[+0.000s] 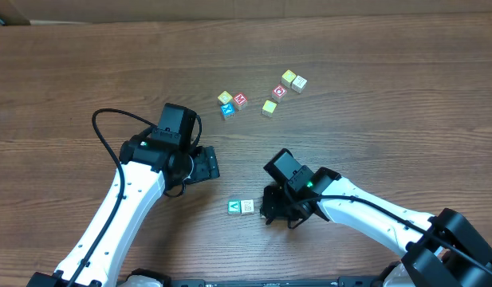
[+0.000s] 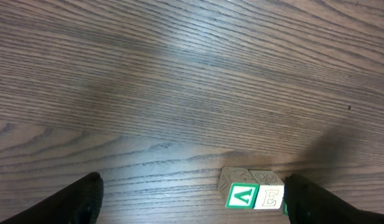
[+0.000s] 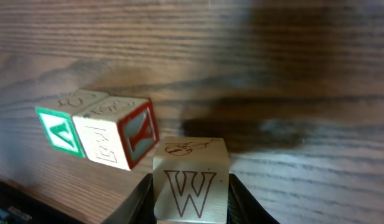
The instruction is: Flip 3 blocks
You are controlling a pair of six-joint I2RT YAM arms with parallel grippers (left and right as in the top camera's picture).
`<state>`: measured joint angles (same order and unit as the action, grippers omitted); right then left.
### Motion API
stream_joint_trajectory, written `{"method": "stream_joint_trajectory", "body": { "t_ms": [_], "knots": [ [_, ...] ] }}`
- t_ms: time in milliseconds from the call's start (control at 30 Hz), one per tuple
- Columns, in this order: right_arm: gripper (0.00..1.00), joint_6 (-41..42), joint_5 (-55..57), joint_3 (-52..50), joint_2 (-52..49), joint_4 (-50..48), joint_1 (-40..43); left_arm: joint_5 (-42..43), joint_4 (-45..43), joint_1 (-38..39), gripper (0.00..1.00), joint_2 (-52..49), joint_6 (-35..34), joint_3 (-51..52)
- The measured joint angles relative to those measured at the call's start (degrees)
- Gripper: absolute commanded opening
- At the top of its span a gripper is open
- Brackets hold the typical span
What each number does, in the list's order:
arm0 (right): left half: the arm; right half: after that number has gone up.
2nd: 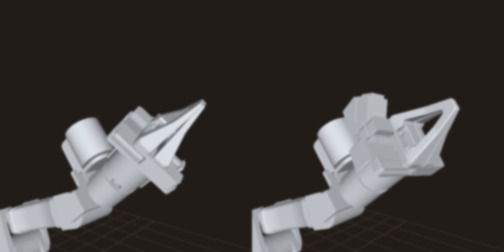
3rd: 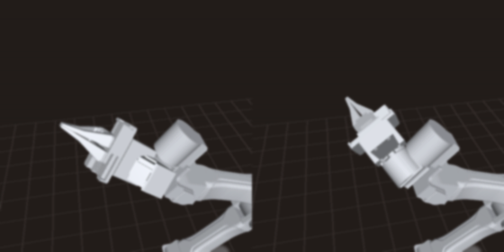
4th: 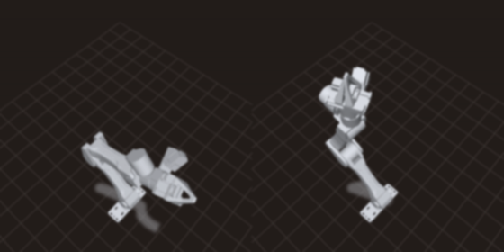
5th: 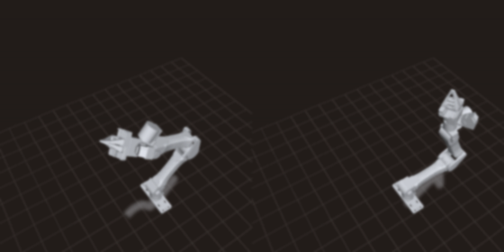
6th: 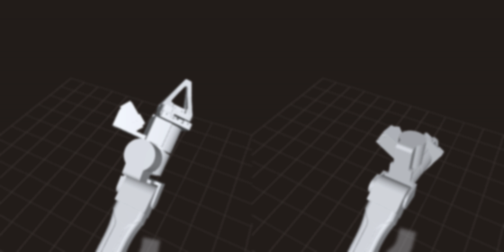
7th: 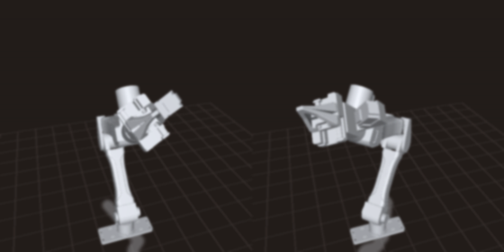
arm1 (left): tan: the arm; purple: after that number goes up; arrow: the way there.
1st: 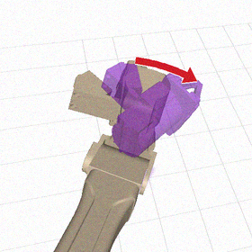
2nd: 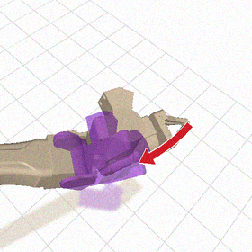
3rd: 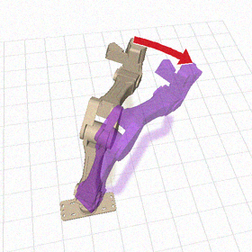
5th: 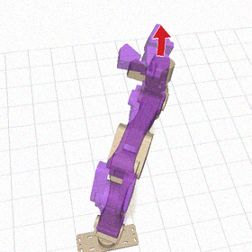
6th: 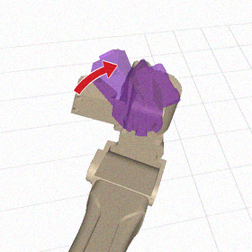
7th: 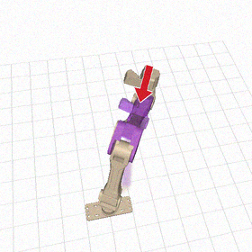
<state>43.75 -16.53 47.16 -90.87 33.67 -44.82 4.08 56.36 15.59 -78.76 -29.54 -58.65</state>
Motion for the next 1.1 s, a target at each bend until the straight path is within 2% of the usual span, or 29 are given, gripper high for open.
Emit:
{"method": "stream_joint_trajectory", "body": {
  "t_ms": [500, 800, 1100],
  "knots": [
    [0.19, -0.24, 0.22, 0.00, 0.00, -2.45, 0.00, 0.00, 0.00, 0.00, 0.86, 0.00, 0.00, 0.00],
    [0.39, -0.28, 0.24, 0.02, -1.62, -3.06, 0.00, 0.00, 0.00, 0.00, 0.86, 0.00, 0.02, 0.00],
    [0.40, -0.28, 0.24, 0.00, -2.21, -4.04, 0.00, 0.00, 0.00, 0.00, 0.86, 0.00, 0.00, 0.00]
  ]
}}
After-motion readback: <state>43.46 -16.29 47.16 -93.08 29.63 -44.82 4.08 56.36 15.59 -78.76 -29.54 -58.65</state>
